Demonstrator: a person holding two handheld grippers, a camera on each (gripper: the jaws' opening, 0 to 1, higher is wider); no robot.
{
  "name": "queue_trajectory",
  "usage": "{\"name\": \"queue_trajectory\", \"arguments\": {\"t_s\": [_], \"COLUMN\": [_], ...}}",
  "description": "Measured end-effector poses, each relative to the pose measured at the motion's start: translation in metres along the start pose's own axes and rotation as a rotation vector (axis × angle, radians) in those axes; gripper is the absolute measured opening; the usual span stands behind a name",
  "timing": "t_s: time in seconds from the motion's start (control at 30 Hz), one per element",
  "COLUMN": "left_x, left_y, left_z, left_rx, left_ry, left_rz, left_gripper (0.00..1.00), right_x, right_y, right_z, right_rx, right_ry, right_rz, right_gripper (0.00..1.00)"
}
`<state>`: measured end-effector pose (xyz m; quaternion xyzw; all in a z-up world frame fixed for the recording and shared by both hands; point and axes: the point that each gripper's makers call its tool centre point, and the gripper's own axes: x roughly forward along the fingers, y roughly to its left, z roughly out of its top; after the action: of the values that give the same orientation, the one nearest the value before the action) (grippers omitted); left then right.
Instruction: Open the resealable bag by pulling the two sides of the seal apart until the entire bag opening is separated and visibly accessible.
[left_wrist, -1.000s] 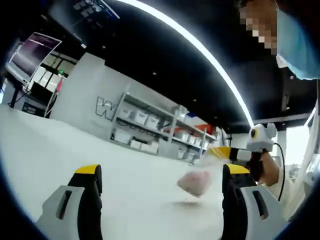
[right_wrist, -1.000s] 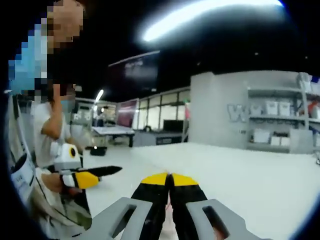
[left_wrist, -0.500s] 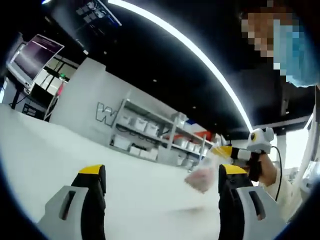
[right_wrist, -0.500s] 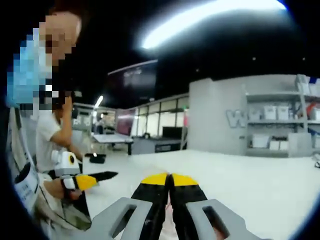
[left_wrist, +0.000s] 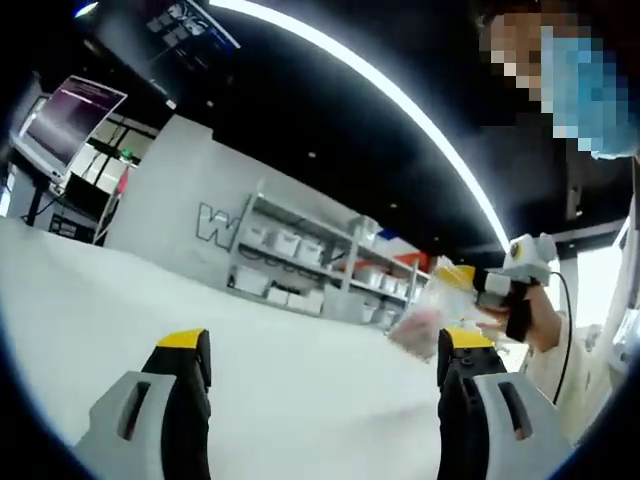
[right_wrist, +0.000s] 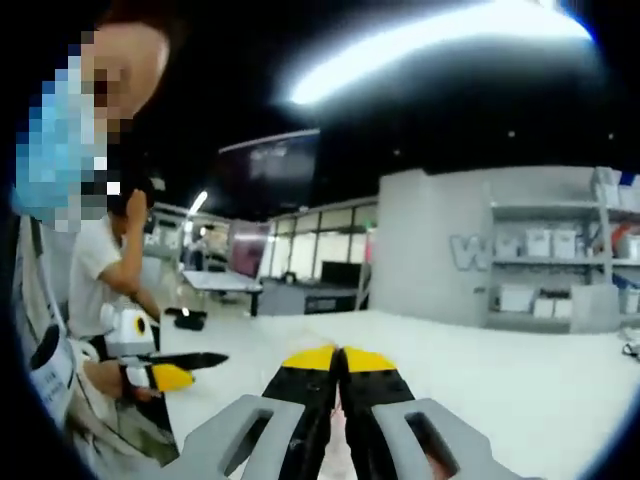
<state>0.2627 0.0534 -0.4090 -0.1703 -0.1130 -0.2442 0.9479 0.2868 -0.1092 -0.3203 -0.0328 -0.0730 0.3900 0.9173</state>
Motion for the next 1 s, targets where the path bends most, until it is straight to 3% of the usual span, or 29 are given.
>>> {"name": "queue_trajectory", "arguments": {"t_s": [0.7,1.0], "left_x": [0.003,0.003], "left_y": [-0.001,0.000], "left_z": [-0.004,-0.004], "left_rx": [0.023,0.025], "left_ry": [0.026,0.022], "left_rz": [0.002,0.004], "left_gripper": [0.92,0.91], "right_x": [0.009,0.019], "right_y": [-0.018,-0.032], "right_z": [0.003,0.001], "right_rx": [-0.027,0.022], "right_ry": [-0.007,-0.010], "right_rz": [-0.004,0.006], "right_gripper": [0.00,0.00]}}
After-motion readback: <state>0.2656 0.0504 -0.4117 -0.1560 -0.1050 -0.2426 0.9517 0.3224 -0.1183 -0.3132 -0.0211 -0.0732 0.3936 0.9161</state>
